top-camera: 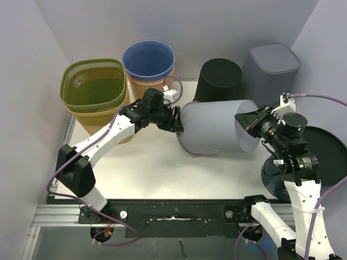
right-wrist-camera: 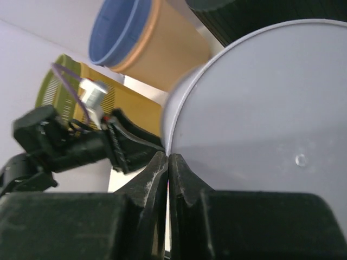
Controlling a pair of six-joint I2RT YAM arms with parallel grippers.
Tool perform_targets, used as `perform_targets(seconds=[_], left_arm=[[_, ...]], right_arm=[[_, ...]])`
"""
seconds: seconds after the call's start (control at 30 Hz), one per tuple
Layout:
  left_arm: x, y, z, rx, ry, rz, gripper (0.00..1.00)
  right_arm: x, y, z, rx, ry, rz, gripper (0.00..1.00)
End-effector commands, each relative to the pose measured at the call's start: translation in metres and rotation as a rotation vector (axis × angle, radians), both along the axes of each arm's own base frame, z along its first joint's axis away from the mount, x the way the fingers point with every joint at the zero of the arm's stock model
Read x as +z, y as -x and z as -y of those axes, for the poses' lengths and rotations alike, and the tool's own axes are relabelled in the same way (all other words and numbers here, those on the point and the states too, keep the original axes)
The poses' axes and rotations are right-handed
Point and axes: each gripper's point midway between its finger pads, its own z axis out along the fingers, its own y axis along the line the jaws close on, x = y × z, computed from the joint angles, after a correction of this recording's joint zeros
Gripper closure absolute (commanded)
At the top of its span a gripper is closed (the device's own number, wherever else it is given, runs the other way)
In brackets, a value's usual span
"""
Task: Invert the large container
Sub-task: Turn the container upside down at the center of the board.
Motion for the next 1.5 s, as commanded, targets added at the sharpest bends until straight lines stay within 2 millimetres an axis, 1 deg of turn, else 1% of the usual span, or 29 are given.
perform_targets(seconds=[0.0, 0.07, 0.17, 0.3, 0.43, 0.47, 0.53, 0.57, 0.6, 0.67, 0.8, 0.87, 0.9, 0.93, 0.97, 1.03, 1.13, 1.17, 1.23, 1.3, 1.33, 1.37, 1.4, 1.47], left_arm=[[0.019, 0.008, 0.038, -0.093, 0.133, 0.039, 0.53], [0.014, 0.008, 0.042, -0.092, 0.152, 0.022, 0.53], [0.008, 0.008, 0.046, -0.088, 0.167, -0.002, 0.53], [0.0, 0.009, 0.047, -0.086, 0.169, -0.02, 0.53], [-0.01, 0.012, 0.046, -0.091, 0.153, -0.041, 0.54], [-0.011, 0.013, 0.045, -0.089, 0.147, -0.041, 0.54], [-0.01, 0.013, 0.044, -0.087, 0.145, -0.041, 0.53], [-0.009, 0.014, 0.044, -0.086, 0.145, -0.039, 0.53], [-0.008, 0.014, 0.044, -0.085, 0.148, -0.037, 0.54], [-0.009, 0.014, 0.046, -0.085, 0.153, -0.042, 0.53], [-0.005, 0.007, 0.06, -0.089, 0.182, -0.039, 0.53], [0.001, 0.004, 0.076, -0.121, 0.213, -0.053, 0.53], [0.007, 0.002, 0.085, -0.138, 0.23, -0.049, 0.53], [0.014, 0.0, 0.095, -0.153, 0.247, -0.04, 0.53], [0.027, -0.001, 0.107, -0.178, 0.273, -0.02, 0.53], [0.036, 0.002, 0.13, -0.229, 0.3, -0.011, 0.53], [0.044, 0.008, 0.166, -0.326, 0.335, -0.033, 0.53], [0.047, 0.009, 0.175, -0.35, 0.34, -0.04, 0.53], [0.063, 0.012, 0.185, -0.391, 0.351, -0.017, 0.53], [0.083, 0.014, 0.185, -0.411, 0.365, 0.025, 0.53], [0.096, 0.014, 0.179, -0.412, 0.376, 0.054, 0.53], [0.099, 0.012, 0.174, -0.402, 0.375, 0.064, 0.53], [0.11, 0.012, 0.165, -0.391, 0.385, 0.08, 0.53], [0.111, 0.006, 0.145, -0.345, 0.388, 0.073, 0.53]], right_arm=[[0.034, -0.015, -0.017, 0.087, -0.019, 0.155, 1.0], [0.022, -0.022, -0.025, 0.107, -0.047, 0.143, 1.0], [0.01, -0.03, -0.044, 0.152, -0.078, 0.138, 0.99], [-0.009, -0.042, -0.056, 0.163, -0.03, 0.097, 0.83], [-0.026, -0.05, -0.07, 0.209, -0.017, 0.039, 0.54], [-0.026, -0.05, -0.073, 0.217, -0.011, 0.036, 0.48], [-0.021, -0.05, -0.072, 0.219, 0.013, 0.046, 0.41], [-0.017, -0.05, -0.069, 0.209, 0.03, 0.055, 0.38], [-0.008, -0.048, -0.065, 0.195, 0.052, 0.068, 0.36], [0.004, -0.048, -0.05, 0.143, 0.117, 0.084, 0.32], [0.034, -0.043, -0.009, -0.006, 0.28, 0.11, 0.25], [0.046, -0.038, 0.01, -0.089, 0.327, 0.116, 0.19], [0.052, -0.035, 0.019, -0.125, 0.34, 0.121, 0.15], [0.055, -0.031, 0.025, -0.149, 0.349, 0.122, 0.12], [0.058, -0.028, 0.03, -0.169, 0.353, 0.125, 0.09], [0.061, -0.023, 0.034, -0.183, 0.353, 0.132, 0.08], [0.061, -0.017, 0.034, -0.168, 0.361, 0.133, 0.07], [0.06, -0.016, 0.034, -0.162, 0.372, 0.129, 0.07], [0.064, -0.011, 0.037, -0.152, 0.405, 0.125, 0.07], [0.065, -0.007, 0.042, -0.151, 0.444, 0.108, 0.07], [0.066, -0.005, 0.045, -0.149, 0.462, 0.103, 0.07], [0.064, -0.003, 0.046, -0.142, 0.48, 0.092, 0.07], [0.061, -0.001, 0.046, -0.132, 0.497, 0.074, 0.07], [0.053, -0.001, 0.042, -0.095, 0.513, 0.053, 0.07]])
